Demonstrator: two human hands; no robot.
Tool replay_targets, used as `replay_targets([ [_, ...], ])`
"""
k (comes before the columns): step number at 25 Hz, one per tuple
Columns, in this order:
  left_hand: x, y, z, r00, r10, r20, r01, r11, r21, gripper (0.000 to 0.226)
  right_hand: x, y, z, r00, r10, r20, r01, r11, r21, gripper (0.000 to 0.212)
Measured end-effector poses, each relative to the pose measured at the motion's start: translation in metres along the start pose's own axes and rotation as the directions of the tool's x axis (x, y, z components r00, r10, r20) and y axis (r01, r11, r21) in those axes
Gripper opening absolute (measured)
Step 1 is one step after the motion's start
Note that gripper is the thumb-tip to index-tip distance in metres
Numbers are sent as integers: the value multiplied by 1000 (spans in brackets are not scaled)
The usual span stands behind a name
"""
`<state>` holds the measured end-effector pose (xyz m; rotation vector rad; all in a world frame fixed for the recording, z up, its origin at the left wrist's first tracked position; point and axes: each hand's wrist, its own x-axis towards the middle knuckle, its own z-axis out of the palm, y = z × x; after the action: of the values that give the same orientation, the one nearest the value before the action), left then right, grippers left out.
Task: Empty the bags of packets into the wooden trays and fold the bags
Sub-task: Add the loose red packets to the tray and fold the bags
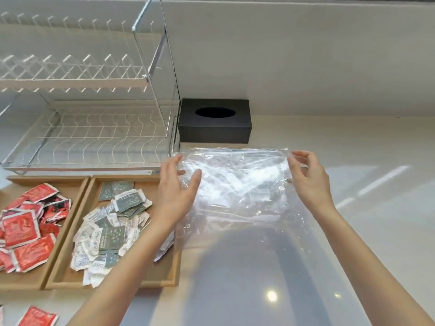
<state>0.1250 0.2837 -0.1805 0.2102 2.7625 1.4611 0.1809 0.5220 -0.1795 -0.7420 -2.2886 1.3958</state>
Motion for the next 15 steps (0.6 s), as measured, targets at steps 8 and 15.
replay_targets([
  [8, 67, -22, 62, 991, -46, 129, 14, 971, 238, 85, 58, 39, 29, 992, 11, 128, 19, 973, -229, 62],
  [15, 72, -35, 92, 971, 220, 97, -229, 721, 655, 48, 48, 70, 66, 902, -155, 404, 382, 723, -575, 63],
])
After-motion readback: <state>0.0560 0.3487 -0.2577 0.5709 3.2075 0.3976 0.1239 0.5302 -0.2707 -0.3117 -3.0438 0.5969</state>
